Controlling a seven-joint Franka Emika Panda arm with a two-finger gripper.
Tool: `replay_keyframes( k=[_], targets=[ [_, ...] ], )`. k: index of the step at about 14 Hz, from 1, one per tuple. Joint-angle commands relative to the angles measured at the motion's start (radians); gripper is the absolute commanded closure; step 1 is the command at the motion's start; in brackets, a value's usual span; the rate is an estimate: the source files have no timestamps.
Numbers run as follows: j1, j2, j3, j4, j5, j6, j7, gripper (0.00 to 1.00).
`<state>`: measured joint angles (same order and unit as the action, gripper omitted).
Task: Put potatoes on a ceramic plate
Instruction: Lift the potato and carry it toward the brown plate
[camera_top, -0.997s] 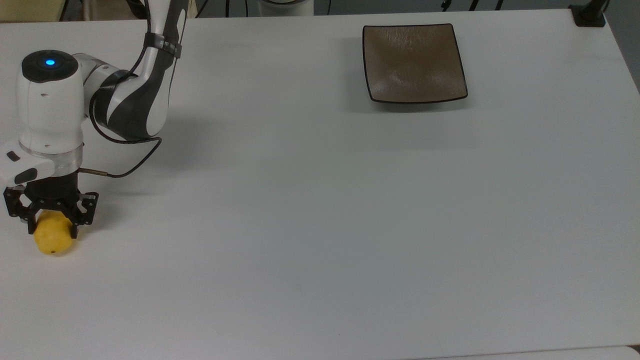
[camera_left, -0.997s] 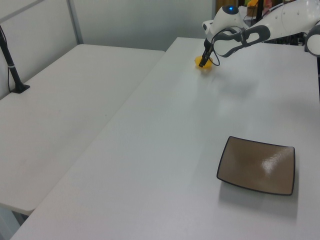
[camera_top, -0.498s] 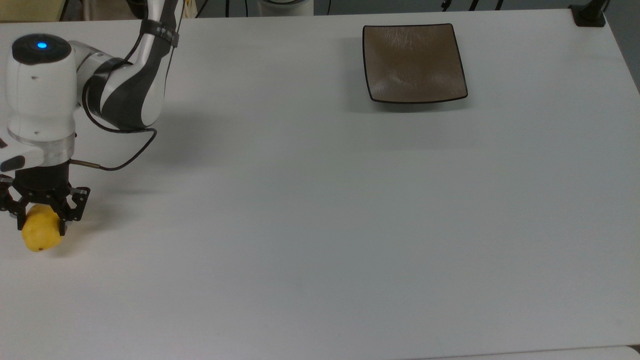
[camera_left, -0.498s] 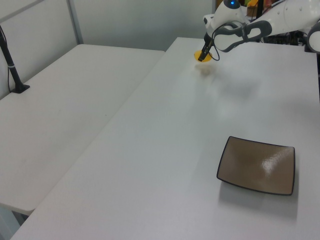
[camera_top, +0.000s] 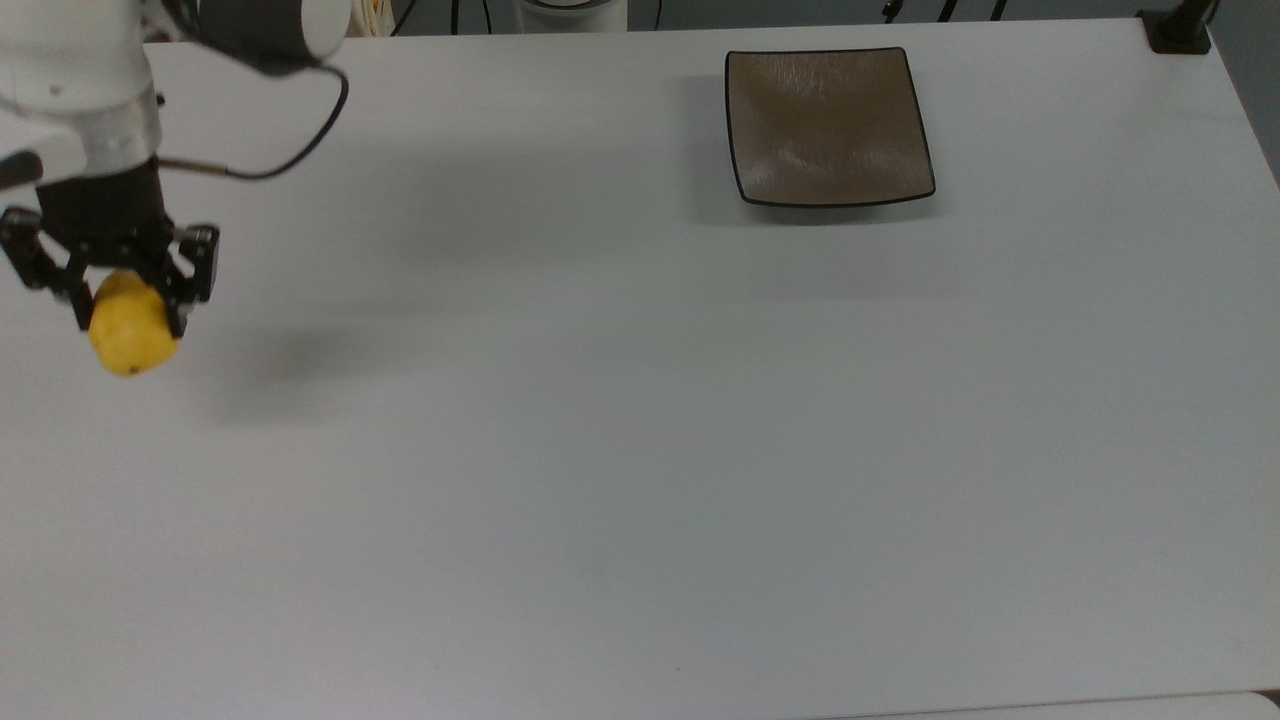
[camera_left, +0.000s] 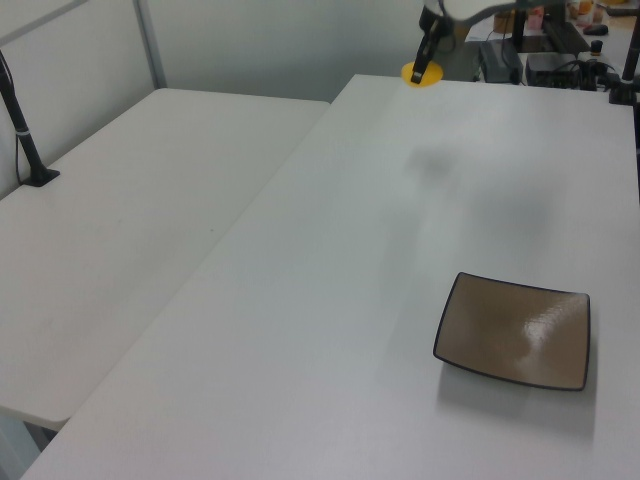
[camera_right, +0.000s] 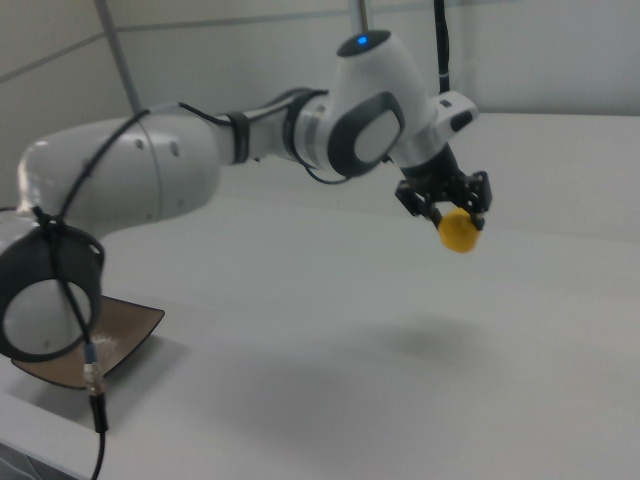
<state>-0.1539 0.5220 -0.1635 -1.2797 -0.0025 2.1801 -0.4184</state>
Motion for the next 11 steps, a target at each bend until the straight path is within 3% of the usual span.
replay_keyframes(
  k=[1, 8, 11],
  targets=[
    [0.065, -0.23, -0.002, -0.168, 0.015, -0.173, 0.07, 1.0],
    [0.166, -0.526, -0.002, -0.374, 0.054, -0.321, 0.179, 1.0],
    [0.255, -0.6, -0.002, -0.4, 0.064, -0.458, 0.271, 1.0]
  ],
)
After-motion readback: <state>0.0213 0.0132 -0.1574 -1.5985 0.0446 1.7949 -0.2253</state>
